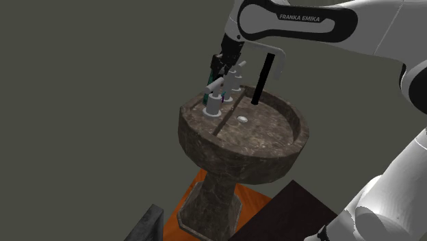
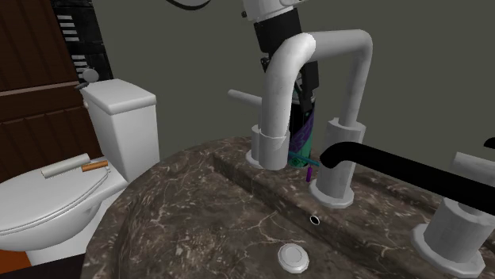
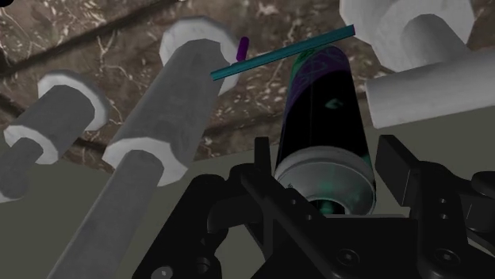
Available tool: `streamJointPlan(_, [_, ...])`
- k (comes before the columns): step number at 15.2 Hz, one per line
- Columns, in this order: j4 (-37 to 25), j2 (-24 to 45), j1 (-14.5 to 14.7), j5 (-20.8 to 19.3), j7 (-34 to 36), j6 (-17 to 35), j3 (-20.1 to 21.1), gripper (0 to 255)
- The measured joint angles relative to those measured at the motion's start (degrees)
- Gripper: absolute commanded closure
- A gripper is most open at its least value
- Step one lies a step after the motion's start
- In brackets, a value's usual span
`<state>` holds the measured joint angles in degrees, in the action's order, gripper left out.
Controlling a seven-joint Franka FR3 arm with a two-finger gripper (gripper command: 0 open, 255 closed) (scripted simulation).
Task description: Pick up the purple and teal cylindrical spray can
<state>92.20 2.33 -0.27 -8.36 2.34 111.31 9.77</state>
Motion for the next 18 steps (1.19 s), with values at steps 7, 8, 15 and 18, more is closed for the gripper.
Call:
streamJointPlan(7, [-3.97,0.86,0.11,-0.06,-0.26,-3.26,0.08,255])
streamJointPlan(8, [-5.04,1.17,0.11,-0.08,-0.38,-4.01,0.08,255])
streamJointPlan(15, [-13.01,3.0,0.38,-0.28,-0.93,-10.18,0.24,255])
streamJointPlan(18, [-16.38,3.98,0.54,-0.46,-1.09,-12.58,0.32,255])
